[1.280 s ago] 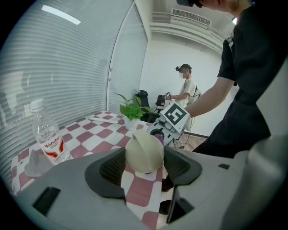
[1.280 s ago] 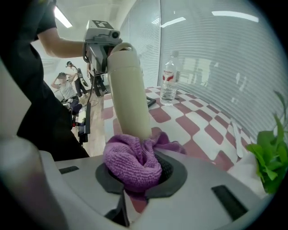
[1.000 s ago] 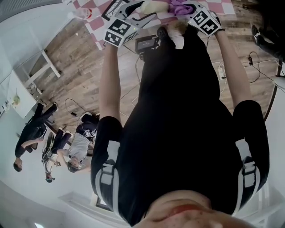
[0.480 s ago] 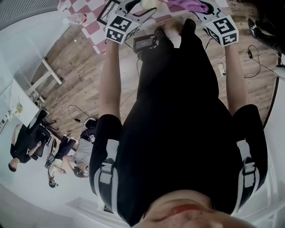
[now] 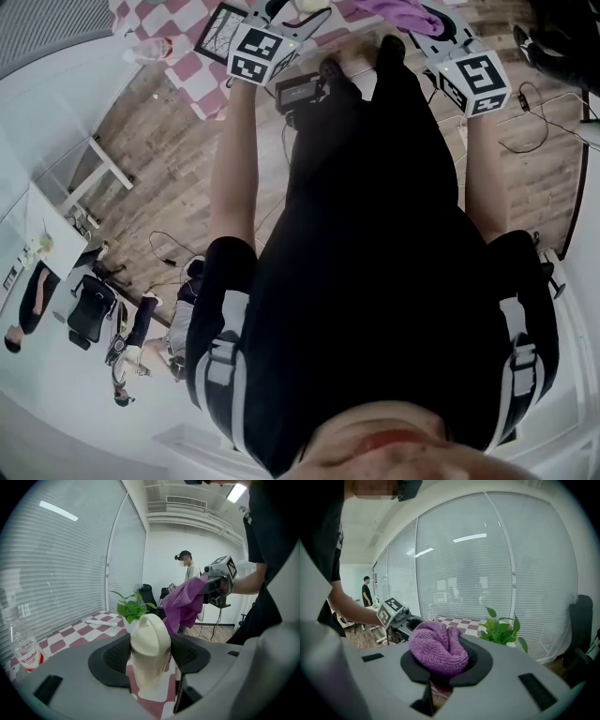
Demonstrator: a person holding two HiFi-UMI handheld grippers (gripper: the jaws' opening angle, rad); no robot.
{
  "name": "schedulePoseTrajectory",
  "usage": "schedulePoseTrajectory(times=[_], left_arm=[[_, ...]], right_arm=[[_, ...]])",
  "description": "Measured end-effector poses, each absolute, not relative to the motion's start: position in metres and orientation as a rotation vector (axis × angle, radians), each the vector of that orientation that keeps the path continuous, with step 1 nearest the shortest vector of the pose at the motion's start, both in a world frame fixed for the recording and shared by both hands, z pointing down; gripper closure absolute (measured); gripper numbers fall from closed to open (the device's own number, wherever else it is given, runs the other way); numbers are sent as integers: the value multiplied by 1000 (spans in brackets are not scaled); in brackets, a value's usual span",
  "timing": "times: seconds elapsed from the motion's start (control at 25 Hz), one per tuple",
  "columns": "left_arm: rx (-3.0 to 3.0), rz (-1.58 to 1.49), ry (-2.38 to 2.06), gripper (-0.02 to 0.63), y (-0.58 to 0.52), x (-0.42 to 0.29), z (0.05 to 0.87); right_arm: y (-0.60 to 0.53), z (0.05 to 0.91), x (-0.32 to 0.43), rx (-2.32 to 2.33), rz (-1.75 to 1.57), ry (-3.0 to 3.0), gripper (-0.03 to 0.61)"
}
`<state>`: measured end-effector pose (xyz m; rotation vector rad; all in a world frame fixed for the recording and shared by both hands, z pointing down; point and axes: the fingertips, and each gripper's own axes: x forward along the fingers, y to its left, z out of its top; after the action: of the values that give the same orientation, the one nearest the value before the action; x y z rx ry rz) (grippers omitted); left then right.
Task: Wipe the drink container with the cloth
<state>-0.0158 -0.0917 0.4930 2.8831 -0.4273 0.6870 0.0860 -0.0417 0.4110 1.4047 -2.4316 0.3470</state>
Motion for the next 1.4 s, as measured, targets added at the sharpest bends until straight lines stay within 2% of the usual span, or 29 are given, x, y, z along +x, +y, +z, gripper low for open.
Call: schedulePoseTrajectory(times=[0.68,0.88,0.96,1.04,1.24,1.4], left_arm=[[2841,702,-699,322,-79,-32,496],[2812,660,-819,325,-51,-44,474],[2804,602,-898,375,-37,-51,458],[2783,532,-995,485,-24,-61,441],[2724,400,-1134,541,16,-79,406],[2687,344,-1195,558,50,-90,388]], right_arm=[[-1,398,108,1482,348,-2474,517],[23,376,121,1500,312,-2512,520],[33,368,124,1510,302,-2527,525],[42,364,125,1513,288,-2527,528],[69,358,119,1485,301,-2571,528],[91,357,109,1441,267,-2581,528]])
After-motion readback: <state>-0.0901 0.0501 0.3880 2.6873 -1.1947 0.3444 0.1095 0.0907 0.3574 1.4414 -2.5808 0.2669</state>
